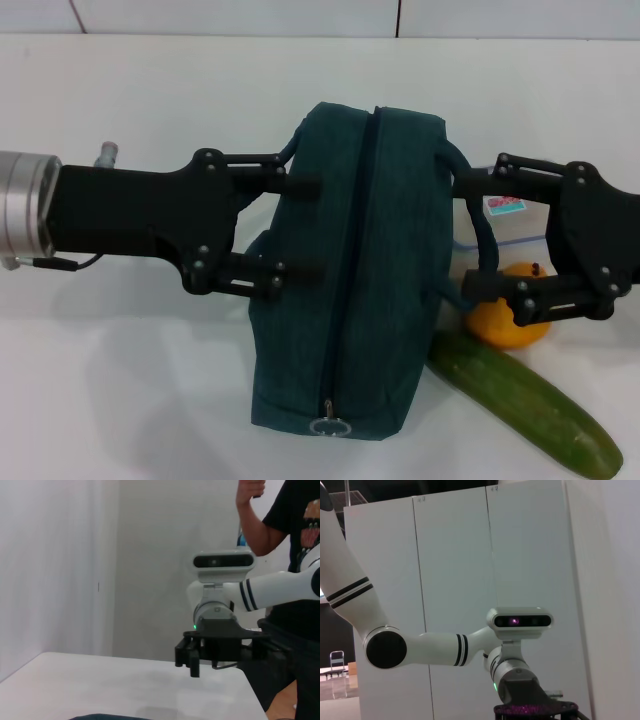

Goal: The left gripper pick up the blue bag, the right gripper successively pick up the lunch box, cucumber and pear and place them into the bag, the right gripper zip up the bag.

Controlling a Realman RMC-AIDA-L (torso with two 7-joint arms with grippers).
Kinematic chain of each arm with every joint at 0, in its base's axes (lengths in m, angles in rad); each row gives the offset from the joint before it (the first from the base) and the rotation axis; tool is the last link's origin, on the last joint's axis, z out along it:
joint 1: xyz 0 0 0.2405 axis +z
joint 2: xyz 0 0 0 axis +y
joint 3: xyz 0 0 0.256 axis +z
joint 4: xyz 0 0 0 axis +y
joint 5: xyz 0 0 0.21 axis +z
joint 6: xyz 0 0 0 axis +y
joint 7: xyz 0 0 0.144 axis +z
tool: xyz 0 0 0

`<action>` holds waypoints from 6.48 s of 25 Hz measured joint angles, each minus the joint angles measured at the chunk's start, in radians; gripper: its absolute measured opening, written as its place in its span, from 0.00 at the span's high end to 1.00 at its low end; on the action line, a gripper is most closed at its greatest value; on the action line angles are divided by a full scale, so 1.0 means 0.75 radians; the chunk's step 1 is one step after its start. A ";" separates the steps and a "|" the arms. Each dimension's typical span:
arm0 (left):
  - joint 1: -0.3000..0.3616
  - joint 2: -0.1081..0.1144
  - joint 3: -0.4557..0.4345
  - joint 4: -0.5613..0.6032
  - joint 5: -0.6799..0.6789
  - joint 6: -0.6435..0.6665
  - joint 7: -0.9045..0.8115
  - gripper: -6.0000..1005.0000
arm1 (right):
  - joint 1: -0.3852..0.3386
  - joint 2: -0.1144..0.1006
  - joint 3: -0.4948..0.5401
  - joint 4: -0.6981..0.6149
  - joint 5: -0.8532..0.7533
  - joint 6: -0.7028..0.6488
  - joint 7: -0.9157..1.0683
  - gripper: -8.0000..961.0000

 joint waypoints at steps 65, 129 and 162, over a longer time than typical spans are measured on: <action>0.007 -0.105 -0.072 0.329 0.394 -0.220 -0.699 0.23 | -0.041 0.008 -0.043 0.054 0.047 -0.007 -0.029 0.09; -0.179 -0.106 -0.028 0.180 0.444 -0.226 -0.618 0.95 | 0.112 0.017 -0.040 1.138 0.867 0.729 0.420 0.09; -0.147 -0.108 -0.035 0.180 0.438 -0.226 -0.590 0.95 | 0.097 0.017 -0.036 1.144 0.848 0.663 0.304 0.86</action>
